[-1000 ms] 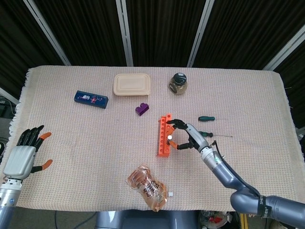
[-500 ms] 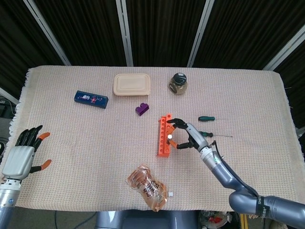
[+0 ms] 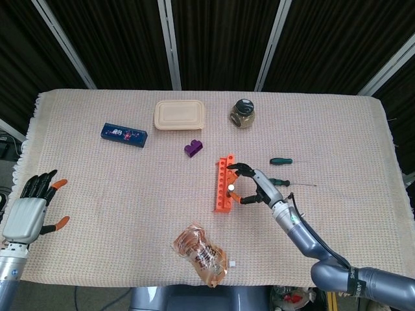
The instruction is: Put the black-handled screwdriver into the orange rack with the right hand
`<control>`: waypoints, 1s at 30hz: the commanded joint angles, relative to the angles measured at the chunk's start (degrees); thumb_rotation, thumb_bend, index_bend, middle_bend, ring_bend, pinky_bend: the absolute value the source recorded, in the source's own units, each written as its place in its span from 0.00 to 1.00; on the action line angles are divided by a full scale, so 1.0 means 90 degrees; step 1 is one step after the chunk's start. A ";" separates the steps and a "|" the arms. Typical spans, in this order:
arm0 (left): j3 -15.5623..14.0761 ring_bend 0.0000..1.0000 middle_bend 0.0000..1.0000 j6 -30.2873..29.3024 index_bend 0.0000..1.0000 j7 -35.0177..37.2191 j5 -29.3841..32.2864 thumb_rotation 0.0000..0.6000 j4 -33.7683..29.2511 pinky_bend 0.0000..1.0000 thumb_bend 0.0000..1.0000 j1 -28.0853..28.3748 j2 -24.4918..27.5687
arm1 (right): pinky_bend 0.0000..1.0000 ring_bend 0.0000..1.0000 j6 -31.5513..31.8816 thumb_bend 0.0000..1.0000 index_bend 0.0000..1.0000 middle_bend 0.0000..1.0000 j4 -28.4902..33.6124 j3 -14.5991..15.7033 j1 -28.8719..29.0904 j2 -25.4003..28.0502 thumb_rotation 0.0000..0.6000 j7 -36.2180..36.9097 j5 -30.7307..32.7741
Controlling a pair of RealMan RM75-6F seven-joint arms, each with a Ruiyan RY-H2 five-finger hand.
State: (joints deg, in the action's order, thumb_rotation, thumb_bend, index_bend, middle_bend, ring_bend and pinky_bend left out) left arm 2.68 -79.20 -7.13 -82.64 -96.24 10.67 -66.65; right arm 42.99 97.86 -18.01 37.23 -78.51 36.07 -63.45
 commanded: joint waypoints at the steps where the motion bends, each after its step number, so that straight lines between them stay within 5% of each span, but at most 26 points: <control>1: 0.0010 0.00 0.00 -0.0004 0.17 -0.0001 0.0009 1.00 -0.0004 0.00 0.19 0.0000 0.0006 | 0.00 0.00 0.0005 0.41 0.59 0.16 0.0037 -0.0012 -0.0014 0.0020 1.00 0.0010 -0.0014; 9: 0.0010 0.00 0.00 -0.0025 0.17 -0.0006 0.0004 1.00 -0.0006 0.00 0.19 -0.0012 0.0009 | 0.00 0.00 -0.0044 0.40 0.50 0.14 -0.0035 0.0006 -0.0025 -0.0041 1.00 0.0038 0.0021; 20: 0.0010 0.00 0.00 -0.0045 0.17 -0.0025 -0.0026 1.00 -0.0037 0.00 0.19 -0.0012 0.0012 | 0.00 0.00 -0.0092 0.15 0.16 0.02 -0.0011 0.0028 -0.0100 0.0062 1.00 0.0220 -0.0265; 30: -0.0015 0.00 0.00 -0.0064 0.17 -0.0057 -0.0038 1.00 -0.0073 0.00 0.19 -0.0041 0.0027 | 0.00 0.00 0.0749 0.12 0.11 0.00 0.0288 0.0082 -0.0577 0.0648 1.00 0.0137 -0.1050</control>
State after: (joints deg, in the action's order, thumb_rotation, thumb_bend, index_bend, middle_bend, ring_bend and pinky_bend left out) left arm 2.57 -79.81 -7.63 -82.98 -96.89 10.30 -66.37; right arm 47.52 99.76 -17.70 33.44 -74.12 38.36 -71.28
